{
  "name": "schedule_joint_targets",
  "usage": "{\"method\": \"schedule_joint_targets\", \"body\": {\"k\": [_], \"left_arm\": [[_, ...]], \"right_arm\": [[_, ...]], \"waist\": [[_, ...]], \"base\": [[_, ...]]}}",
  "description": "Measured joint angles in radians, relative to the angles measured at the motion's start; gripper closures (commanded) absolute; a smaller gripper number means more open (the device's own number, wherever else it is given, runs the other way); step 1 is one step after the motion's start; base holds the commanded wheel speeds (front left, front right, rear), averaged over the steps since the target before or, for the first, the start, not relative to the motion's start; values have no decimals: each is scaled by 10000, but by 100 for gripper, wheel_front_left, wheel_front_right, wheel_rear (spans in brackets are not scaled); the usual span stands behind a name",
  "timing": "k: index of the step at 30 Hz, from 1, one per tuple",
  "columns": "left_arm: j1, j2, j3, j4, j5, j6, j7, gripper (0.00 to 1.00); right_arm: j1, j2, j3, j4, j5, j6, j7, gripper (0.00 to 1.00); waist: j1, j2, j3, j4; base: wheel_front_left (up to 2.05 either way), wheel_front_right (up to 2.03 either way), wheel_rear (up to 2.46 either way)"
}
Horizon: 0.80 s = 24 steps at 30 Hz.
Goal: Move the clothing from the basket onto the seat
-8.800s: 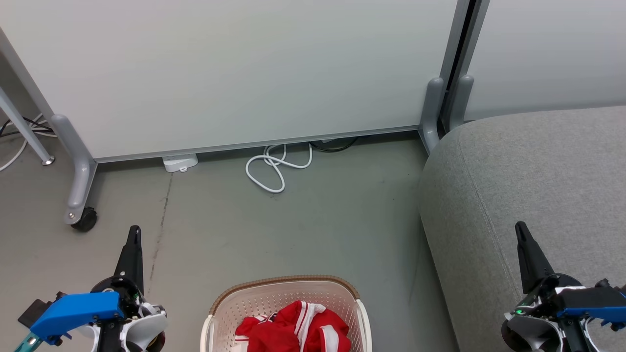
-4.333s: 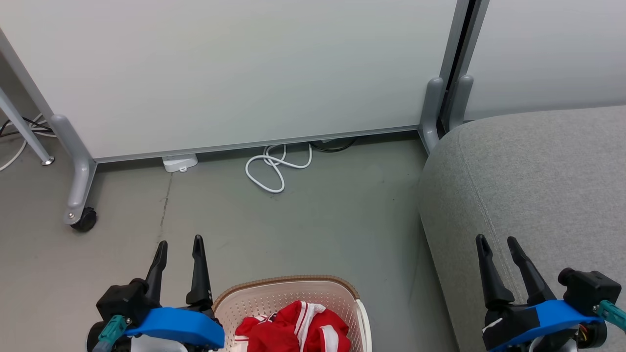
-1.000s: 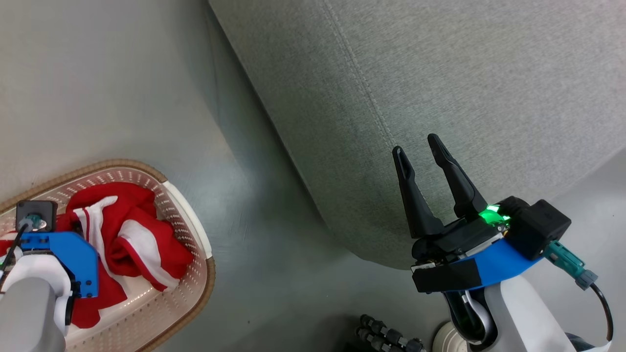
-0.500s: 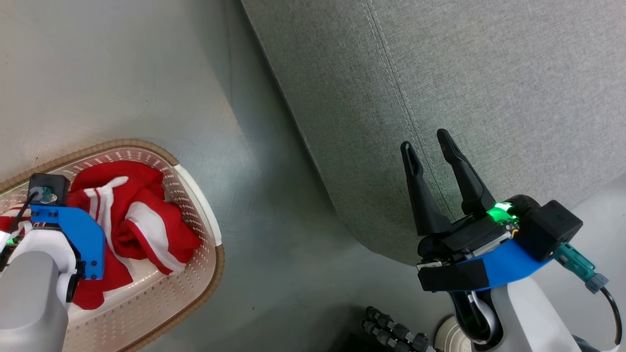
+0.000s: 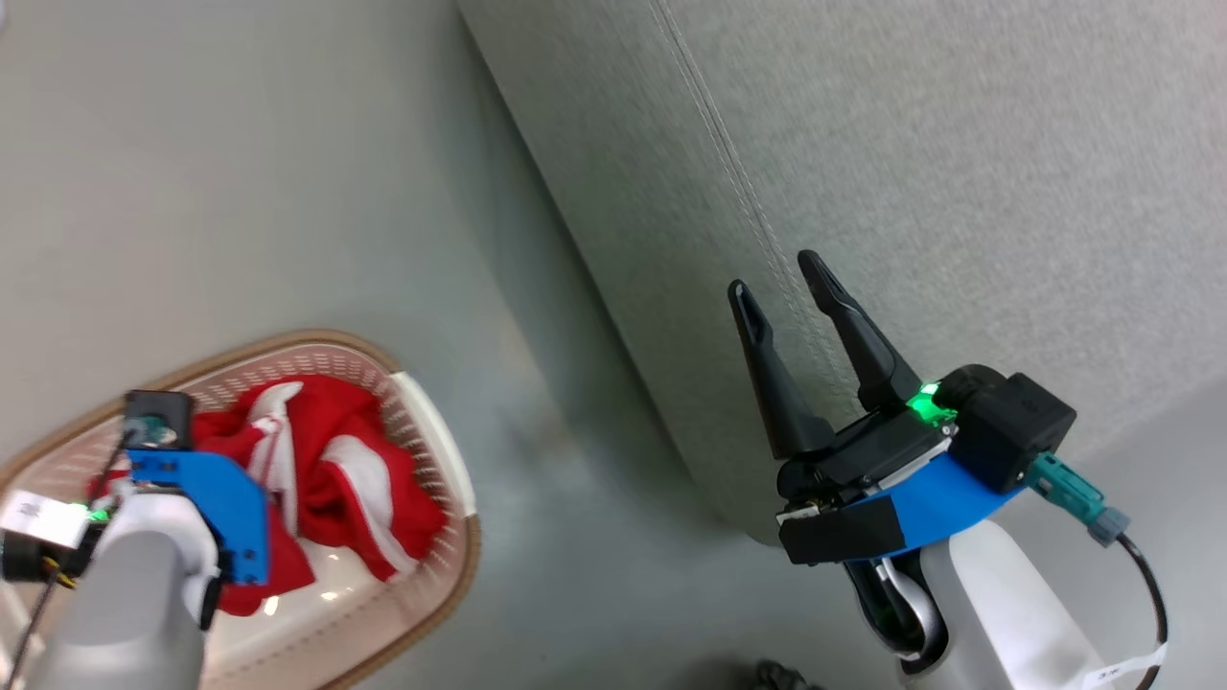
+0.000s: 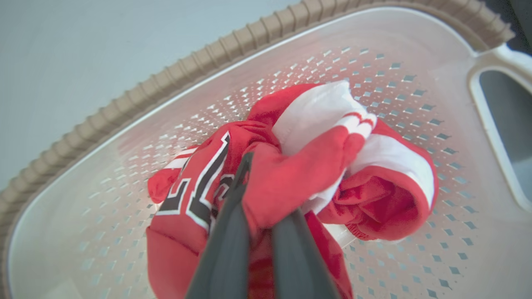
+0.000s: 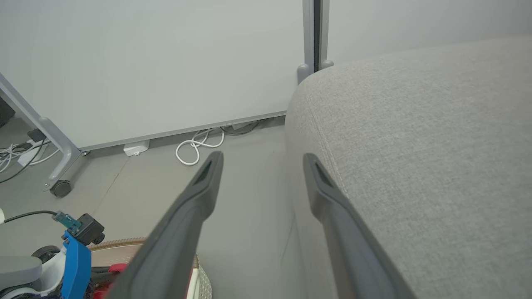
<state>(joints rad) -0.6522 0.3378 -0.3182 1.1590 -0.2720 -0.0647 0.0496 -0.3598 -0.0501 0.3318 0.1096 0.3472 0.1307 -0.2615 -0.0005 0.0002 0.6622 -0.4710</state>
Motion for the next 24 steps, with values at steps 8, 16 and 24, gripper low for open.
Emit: {"method": "schedule_joint_targets", "body": {"k": [8,16,24], "left_arm": [[55,-1346,-380,986,-86,-330,-1271,100],[845,-2234,-581,1197,-274,-516,-2734,100],[1414,-2589,-826,-203,-228,-594,-3112,100]], "right_arm": [[232,0,-213,688,-805,0,0,0],[864,10,-493,1300,-1478,0,-2,0],[1710,12,-1034,1315,-1866,0,328,0]], "waist": [[3,-1,-1890,1338],[3,0,-3683,2436],[3,-1,-5082,3119]], "base": [[0,0,0],[0,0,0],[0,0,0]]}}
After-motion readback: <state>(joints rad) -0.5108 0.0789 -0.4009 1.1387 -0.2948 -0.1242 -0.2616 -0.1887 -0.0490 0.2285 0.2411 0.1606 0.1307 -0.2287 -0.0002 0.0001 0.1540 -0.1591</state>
